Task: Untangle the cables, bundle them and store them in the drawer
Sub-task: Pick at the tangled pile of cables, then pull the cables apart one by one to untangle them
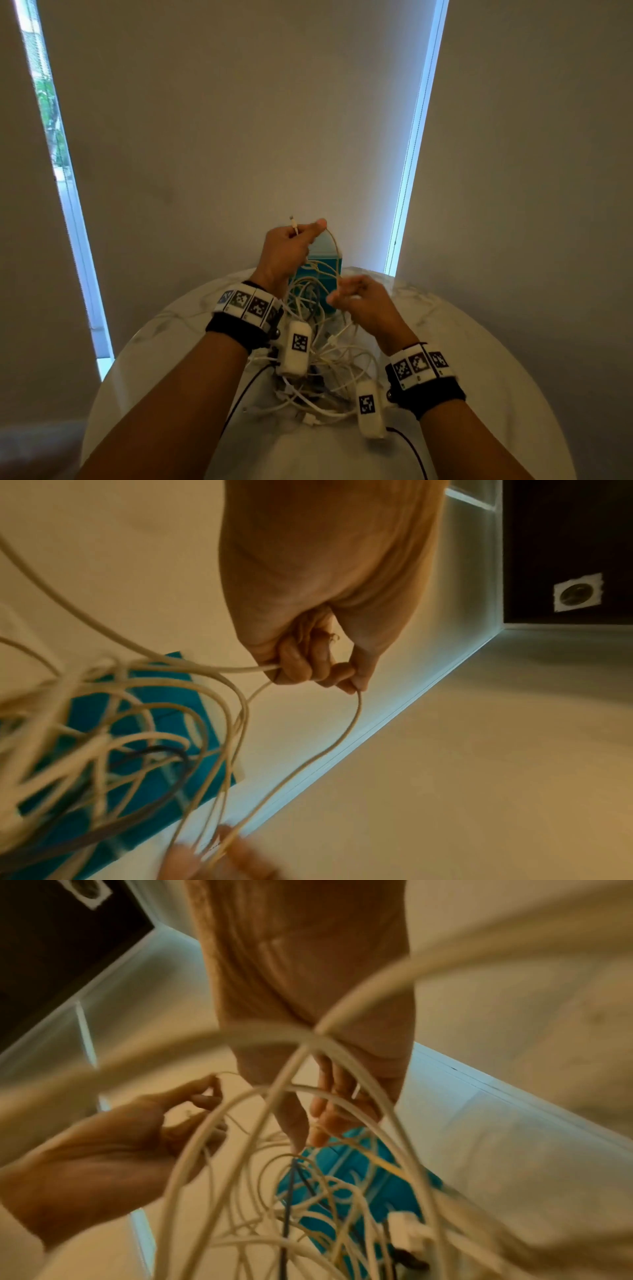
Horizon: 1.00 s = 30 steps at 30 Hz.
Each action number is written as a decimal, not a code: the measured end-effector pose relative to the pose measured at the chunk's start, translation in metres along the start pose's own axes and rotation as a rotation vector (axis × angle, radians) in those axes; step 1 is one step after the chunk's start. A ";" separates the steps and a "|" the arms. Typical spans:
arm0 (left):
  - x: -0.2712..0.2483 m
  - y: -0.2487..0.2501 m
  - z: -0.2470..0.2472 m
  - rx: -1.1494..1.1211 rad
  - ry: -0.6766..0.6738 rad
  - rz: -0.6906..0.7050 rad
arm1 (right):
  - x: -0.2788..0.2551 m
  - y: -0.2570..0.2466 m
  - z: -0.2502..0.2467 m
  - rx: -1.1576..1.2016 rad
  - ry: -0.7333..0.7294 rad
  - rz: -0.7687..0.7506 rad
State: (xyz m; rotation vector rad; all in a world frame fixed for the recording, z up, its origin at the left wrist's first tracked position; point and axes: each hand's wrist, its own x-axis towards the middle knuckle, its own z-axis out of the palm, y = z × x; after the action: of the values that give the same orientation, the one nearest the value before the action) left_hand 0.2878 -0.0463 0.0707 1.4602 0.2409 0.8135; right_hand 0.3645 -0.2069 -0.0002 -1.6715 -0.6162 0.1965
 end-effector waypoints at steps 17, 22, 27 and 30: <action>-0.007 -0.006 -0.021 -0.096 -0.072 -0.218 | -0.017 -0.033 -0.033 0.459 0.346 -0.244; -0.015 0.023 -0.016 0.152 -0.179 -0.158 | -0.005 -0.022 -0.026 0.516 0.259 -0.119; -0.025 0.061 -0.004 0.324 -0.324 -0.008 | 0.003 -0.030 0.003 0.030 0.038 -0.141; -0.030 0.071 0.000 0.402 -0.413 0.057 | 0.015 -0.047 0.011 -0.204 -0.015 -0.318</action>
State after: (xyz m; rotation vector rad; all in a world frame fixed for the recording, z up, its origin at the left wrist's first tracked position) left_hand 0.2419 -0.0717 0.1270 1.9840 0.0484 0.5059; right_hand 0.3583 -0.1865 0.0454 -1.7406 -0.9274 -0.0861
